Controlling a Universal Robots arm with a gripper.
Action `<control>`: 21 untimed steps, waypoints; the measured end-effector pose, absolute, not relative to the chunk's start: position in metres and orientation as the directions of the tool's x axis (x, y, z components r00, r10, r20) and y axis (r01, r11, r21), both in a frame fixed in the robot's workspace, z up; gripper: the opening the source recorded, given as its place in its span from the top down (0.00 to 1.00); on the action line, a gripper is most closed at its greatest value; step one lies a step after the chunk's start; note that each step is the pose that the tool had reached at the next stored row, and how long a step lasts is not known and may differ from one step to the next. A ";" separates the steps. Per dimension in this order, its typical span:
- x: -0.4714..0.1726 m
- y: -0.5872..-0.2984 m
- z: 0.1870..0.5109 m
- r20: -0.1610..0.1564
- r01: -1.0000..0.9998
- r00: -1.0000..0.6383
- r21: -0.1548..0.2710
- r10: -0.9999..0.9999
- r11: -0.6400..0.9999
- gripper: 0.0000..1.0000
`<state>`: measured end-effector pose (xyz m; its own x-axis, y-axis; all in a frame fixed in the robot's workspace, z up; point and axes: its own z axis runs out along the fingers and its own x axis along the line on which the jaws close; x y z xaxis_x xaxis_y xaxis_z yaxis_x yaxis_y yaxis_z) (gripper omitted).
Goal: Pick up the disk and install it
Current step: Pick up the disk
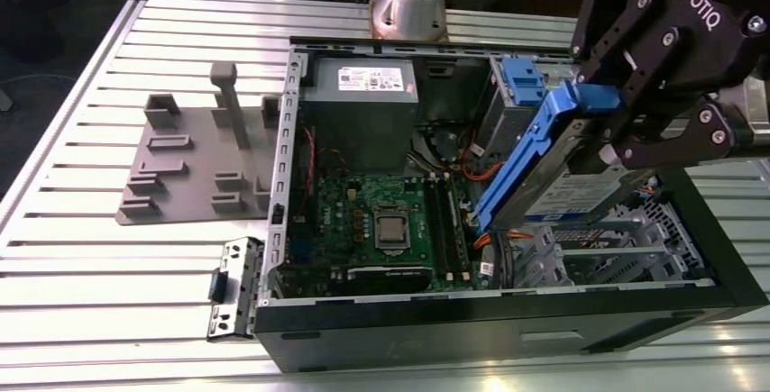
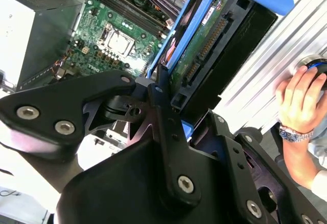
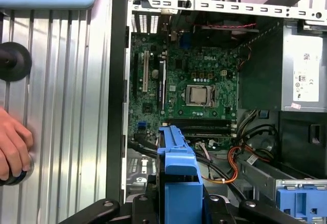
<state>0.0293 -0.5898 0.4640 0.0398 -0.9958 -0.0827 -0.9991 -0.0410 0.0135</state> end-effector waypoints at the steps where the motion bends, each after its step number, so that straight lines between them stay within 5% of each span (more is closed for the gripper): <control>1: 0.030 -0.591 0.464 -0.083 -0.999 0.040 0.014 -0.996 -0.041 0.64; 21: 0.061 -0.598 0.461 -0.083 -0.999 0.039 0.018 -0.996 -0.041 0.64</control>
